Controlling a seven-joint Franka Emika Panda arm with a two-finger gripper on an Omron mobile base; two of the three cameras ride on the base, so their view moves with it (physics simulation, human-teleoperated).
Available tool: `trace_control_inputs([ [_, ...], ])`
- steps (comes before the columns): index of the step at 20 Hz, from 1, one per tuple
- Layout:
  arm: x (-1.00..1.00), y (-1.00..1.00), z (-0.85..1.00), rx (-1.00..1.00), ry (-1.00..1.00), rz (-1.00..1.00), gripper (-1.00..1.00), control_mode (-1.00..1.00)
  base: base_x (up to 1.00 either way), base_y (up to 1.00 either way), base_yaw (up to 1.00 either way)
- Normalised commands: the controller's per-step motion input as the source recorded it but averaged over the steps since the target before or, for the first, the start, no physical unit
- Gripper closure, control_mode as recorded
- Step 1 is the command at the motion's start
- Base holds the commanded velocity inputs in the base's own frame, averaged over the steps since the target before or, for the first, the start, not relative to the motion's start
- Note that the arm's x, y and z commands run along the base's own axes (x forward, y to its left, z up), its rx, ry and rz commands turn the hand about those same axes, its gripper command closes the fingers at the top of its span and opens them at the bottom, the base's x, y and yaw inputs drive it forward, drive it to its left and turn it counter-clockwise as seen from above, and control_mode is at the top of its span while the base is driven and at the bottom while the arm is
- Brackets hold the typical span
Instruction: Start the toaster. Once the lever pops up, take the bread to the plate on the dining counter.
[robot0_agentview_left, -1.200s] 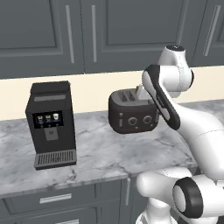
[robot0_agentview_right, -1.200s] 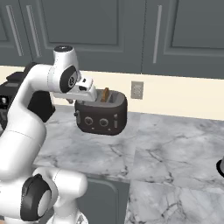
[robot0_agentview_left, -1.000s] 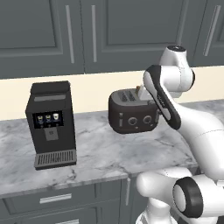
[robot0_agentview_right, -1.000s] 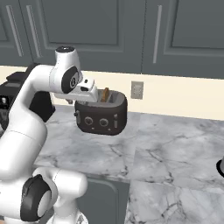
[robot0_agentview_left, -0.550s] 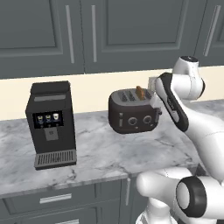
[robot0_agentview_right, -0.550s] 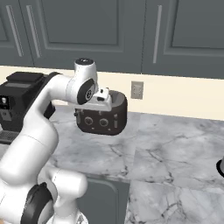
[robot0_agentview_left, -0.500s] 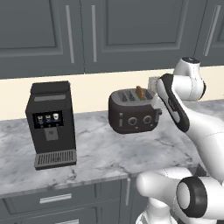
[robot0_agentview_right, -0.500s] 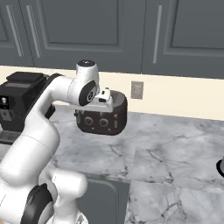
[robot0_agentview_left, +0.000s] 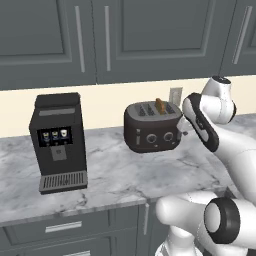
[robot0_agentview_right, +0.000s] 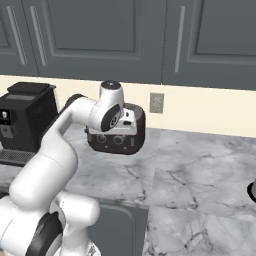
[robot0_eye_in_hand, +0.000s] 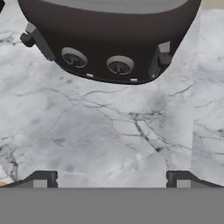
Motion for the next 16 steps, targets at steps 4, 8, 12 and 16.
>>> trace_control_inputs([
  [4,0.36,0.0,-0.11,0.0,-0.01,0.01,-1.0,-1.0,0.0,0.0,0.0],
  [8,0.44,0.0,-0.12,0.0,-0.02,0.03,-1.0,-1.0,0.0,0.0,0.0],
  [12,0.37,-0.03,-0.09,0.0,-0.03,0.03,-1.0,-1.0,0.0,0.0,0.0],
  [16,0.15,-0.11,-0.11,0.01,-0.07,0.02,-1.0,-1.0,0.0,0.0,0.0],
])
